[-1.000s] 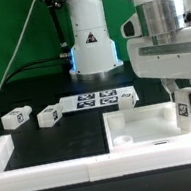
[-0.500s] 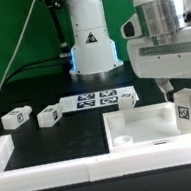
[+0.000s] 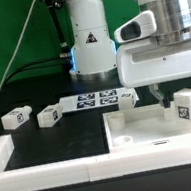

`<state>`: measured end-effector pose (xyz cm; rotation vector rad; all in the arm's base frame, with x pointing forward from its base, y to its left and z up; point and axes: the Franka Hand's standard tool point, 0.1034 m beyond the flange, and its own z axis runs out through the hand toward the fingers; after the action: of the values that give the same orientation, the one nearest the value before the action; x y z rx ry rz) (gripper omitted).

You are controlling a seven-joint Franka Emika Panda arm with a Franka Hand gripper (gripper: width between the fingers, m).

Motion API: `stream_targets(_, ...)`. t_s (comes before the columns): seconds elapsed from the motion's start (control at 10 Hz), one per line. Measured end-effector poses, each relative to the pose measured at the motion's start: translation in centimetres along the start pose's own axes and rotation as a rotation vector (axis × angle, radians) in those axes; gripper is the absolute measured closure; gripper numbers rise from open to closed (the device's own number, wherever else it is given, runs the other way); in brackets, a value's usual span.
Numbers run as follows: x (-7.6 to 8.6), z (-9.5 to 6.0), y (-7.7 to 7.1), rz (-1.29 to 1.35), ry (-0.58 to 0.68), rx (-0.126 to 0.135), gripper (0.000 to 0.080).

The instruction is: Assemble one leg

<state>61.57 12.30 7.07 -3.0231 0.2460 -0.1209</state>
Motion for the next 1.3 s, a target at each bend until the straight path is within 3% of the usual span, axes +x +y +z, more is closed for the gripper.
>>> stream_targets(0.2,0.00,0.03,0.01,-0.180,0.001,-0.005,0.0150)
stream_targets(0.5,-0.12,0.06,-0.23,-0.523,-0.002,-0.047,0.0150)
stream_targets(0.7,-0.04,0.04,-0.04,-0.557,-0.002,-0.048,0.0150)
stream_targets(0.8,-0.03,0.04,-0.02,-0.558,-0.002,-0.048,0.0279)
stream_targets(0.9,-0.03,0.04,-0.02,-0.558,-0.002,-0.048,0.0279)
stream_targets(1.1,-0.03,0.04,0.00,-0.552,-0.002,-0.048,0.0511)
stream_targets(1.3,-0.02,0.04,0.00,-0.519,-0.001,-0.047,0.0510)
